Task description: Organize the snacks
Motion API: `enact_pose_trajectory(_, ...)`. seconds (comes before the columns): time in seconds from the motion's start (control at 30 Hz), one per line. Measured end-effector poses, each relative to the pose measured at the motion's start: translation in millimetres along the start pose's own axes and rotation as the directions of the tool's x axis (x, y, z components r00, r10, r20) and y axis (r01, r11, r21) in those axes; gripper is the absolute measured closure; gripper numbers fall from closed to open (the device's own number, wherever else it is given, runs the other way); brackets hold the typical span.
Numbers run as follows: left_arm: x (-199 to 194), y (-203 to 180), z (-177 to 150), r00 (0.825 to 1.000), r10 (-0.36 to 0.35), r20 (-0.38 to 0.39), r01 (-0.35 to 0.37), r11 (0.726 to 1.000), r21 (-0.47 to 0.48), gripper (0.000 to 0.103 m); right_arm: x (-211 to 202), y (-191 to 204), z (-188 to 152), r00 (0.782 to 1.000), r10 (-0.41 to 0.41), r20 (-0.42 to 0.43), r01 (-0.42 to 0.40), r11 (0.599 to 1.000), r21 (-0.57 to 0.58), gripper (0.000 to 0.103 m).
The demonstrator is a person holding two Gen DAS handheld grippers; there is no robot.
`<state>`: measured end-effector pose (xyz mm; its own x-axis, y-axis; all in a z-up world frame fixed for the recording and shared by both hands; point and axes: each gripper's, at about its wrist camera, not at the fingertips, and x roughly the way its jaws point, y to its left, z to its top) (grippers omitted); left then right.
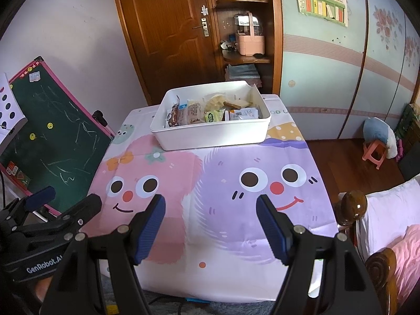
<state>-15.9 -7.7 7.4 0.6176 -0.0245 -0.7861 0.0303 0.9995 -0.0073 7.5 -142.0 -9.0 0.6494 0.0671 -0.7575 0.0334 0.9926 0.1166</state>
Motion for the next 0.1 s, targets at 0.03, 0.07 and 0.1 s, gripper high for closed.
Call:
enact_pose_trajectory(0.03, 0.3, 0.5, 0.5, 1.000, 0.001, 0.000, -0.001, 1.000, 0.001, 0.000, -0.1, 0.3, 0.0, 1.000, 0.000, 0.000, 0.000, 1.000, 0.000, 0.031)
enact_pose_trajectory(0.07, 0.7, 0.1, 1.0, 1.000, 0.001, -0.001, -0.001, 1.000, 0.002, 0.000, -0.2, 0.4, 0.0, 1.000, -0.001, 0.000, 0.001, 1.000, 0.000, 0.031)
enact_pose_trajectory(0.1, 1.0, -0.9, 1.0, 1.000, 0.001, -0.002, -0.001, 1.000, 0.004, 0.000, 0.4, -0.1, -0.1, 1.000, -0.004, 0.000, 0.004, 1.000, -0.001, 0.031)
